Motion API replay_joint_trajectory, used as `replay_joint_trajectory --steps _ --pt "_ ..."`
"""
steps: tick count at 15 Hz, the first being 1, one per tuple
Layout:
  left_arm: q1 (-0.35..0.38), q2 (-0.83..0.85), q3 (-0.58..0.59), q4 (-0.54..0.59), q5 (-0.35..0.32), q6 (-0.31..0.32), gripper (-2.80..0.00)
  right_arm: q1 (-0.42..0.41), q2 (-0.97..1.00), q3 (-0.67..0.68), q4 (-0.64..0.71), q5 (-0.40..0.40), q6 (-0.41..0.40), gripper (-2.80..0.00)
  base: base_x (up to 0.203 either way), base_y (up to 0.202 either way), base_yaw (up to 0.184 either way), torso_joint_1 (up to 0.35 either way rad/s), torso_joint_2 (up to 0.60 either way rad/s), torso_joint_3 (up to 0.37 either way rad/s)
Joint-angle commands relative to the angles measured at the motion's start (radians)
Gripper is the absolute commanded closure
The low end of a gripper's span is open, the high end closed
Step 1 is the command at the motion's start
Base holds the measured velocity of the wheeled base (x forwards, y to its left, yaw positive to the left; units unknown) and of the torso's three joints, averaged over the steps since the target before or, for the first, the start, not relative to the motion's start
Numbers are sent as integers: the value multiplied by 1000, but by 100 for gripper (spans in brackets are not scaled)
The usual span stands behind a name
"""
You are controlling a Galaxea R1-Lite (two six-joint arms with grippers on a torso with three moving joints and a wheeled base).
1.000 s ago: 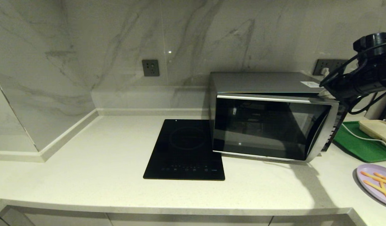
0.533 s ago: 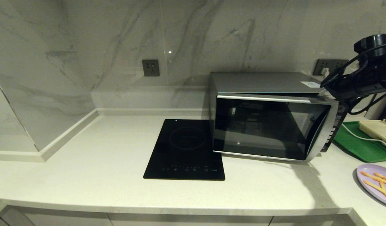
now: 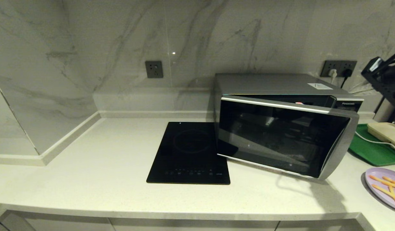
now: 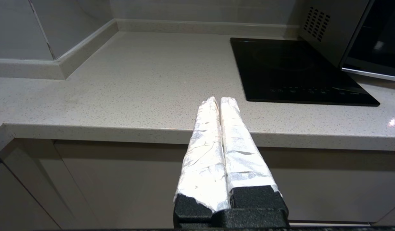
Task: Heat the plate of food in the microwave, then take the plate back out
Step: Open the microwave oven
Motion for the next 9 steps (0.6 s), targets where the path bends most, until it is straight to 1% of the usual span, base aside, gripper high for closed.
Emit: replay_joint_trajectory --steps 1,3,6,9 --pt "1 0 0 0 0 0 0 -16 -182 3 131 36 -41 0 0 0 0 0 0 0" --pt "0 0 0 0 0 0 0 -82 -186 32 160 45 -55 0 0 0 0 0 0 0" --pt "1 0 0 0 0 0 0 -92 -178 119 161 49 -79 0 0 0 0 0 0 0" --pt "1 -1 0 0 0 0 0 -90 -105 117 135 52 -84 0 0 0 0 0 0 0"
